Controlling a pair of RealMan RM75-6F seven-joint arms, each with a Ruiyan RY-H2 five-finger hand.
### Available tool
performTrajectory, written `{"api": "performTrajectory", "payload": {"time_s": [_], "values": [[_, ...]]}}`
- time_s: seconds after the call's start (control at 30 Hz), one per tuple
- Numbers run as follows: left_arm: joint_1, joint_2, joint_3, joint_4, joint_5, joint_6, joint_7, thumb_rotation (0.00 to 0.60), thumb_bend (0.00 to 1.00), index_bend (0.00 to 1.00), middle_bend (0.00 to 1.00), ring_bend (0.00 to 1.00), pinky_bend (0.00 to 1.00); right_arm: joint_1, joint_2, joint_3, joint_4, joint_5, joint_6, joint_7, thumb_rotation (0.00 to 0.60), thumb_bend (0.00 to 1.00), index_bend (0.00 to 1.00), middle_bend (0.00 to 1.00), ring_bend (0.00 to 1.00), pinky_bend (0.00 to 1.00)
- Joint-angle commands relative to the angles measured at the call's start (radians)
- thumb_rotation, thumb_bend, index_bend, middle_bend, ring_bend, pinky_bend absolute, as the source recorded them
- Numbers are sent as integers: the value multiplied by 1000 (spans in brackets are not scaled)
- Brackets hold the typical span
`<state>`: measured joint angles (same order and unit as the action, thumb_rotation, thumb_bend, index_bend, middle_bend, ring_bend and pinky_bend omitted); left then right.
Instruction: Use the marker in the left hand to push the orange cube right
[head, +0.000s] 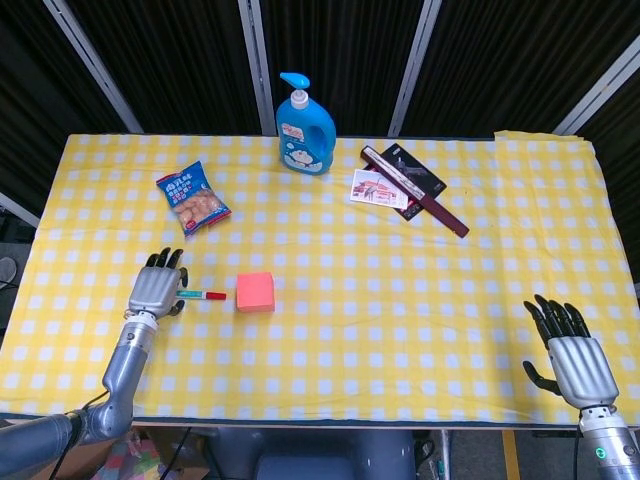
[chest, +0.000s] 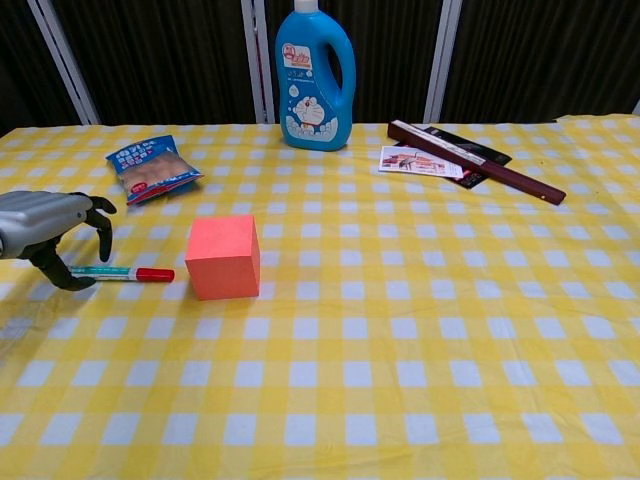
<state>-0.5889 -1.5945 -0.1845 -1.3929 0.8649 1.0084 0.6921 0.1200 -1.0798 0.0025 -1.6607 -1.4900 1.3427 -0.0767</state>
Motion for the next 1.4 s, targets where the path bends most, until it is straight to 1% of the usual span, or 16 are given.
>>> {"api": "performTrajectory", "payload": {"time_s": [0.03, 0.2, 0.3, 0.4, 0.53, 0.7, 0.73, 0.87, 1.07, 1.4], "values": [[-13, -14, 8, 10, -15, -2, 17, 600, 348, 451, 58, 0, 115, 0, 0, 0, 0, -1, 0, 1, 600, 377, 0, 0, 0, 0], [-25, -34, 15, 27, -46, -2, 32, 600, 357, 458, 58, 0, 115, 0, 1, -1, 0, -3, 1, 6, 600, 377, 0, 0, 0, 0], [-29, -43, 20, 31, -61, 1, 37, 600, 398, 486, 64, 0, 115, 0, 2, -1, 0, -3, 1, 10, 600, 378, 0, 0, 0, 0], [-29, -44, 26, 27, -60, 8, 31, 600, 461, 527, 81, 0, 115, 0, 1, -1, 1, -6, 3, 11, 600, 377, 0, 0, 0, 0], [-19, -38, 24, 1, -31, 31, -17, 600, 497, 552, 98, 0, 115, -1, 0, 0, 3, -7, 6, 12, 600, 378, 0, 0, 0, 0], [-13, -17, 19, -52, -40, 48, -29, 600, 497, 552, 99, 0, 116, -1, -1, 0, 2, -6, 6, 9, 600, 378, 0, 0, 0, 0], [-13, -16, 16, -60, -49, 53, -25, 600, 498, 552, 99, 0, 116, -1, -1, 0, 2, -6, 6, 9, 600, 378, 0, 0, 0, 0], [-28, -26, -8, -110, -158, 95, 51, 600, 499, 552, 103, 0, 115, -1, 0, 0, -2, -1, 3, 9, 600, 377, 0, 0, 0, 0], [-69, -43, -28, -134, -258, 127, 135, 600, 498, 552, 107, 0, 115, -1, 1, 0, -3, -1, 1, 12, 600, 378, 0, 0, 0, 0], [-132, -102, -51, -126, -315, 147, 178, 600, 499, 551, 111, 14, 115, 0, 3, 0, -2, -2, 0, 17, 600, 377, 0, 0, 0, 0]]}}
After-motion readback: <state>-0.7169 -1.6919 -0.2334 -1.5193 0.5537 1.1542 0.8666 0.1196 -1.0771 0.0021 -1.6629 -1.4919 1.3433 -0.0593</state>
